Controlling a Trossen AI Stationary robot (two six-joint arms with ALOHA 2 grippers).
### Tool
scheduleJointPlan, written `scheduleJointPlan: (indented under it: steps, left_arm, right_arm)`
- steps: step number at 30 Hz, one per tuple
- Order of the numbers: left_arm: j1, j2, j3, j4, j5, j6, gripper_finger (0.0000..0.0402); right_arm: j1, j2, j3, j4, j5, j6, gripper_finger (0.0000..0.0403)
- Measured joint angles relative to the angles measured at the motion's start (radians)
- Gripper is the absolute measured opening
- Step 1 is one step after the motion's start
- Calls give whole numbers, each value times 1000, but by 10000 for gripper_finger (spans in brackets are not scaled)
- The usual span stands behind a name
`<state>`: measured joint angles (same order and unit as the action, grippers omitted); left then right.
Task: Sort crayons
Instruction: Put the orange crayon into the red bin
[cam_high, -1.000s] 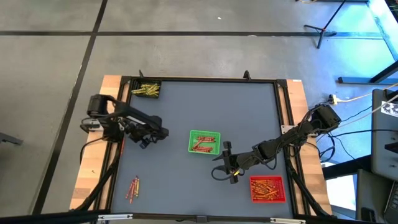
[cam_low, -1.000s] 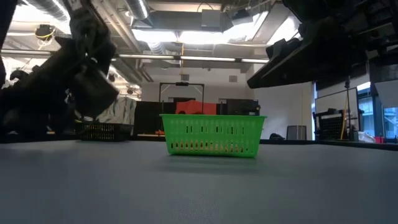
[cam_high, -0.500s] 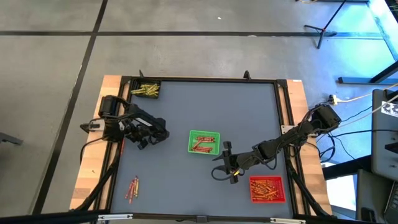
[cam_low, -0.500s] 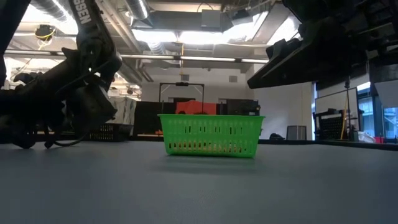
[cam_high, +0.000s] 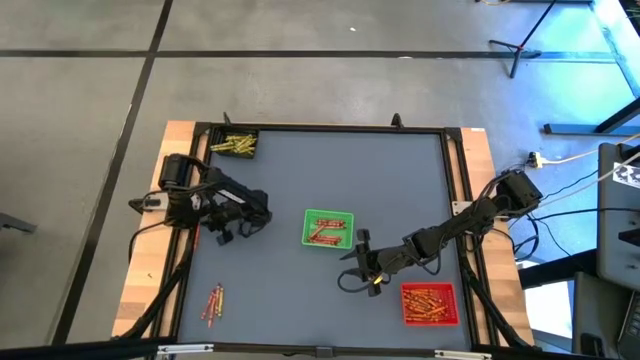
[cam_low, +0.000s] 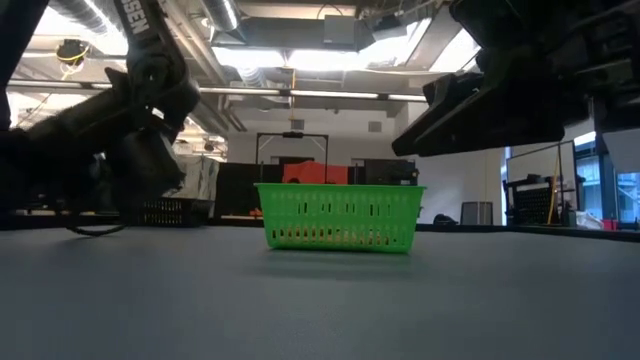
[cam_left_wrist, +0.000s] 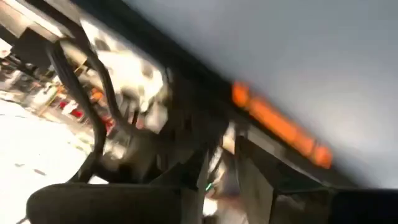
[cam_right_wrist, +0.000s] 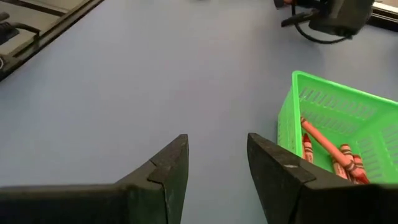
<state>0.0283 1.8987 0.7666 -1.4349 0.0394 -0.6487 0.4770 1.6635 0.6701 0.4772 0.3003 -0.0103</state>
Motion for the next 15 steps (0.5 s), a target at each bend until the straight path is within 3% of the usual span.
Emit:
scheduleJointPlan:
  steps: [6,10,15]
  left_arm:
    - [23,-1,8,-61,-41,155,64]
    - [24,-2,-4,60,-43,279,64]
    - [23,-2,-44,99,-76,293,64]
  right_arm:
    - [0,1,0,4,-5,-1,160]
    - [0,1,0,4,-6,-1,160]
    - [0,1,0,3,-6,3,160]
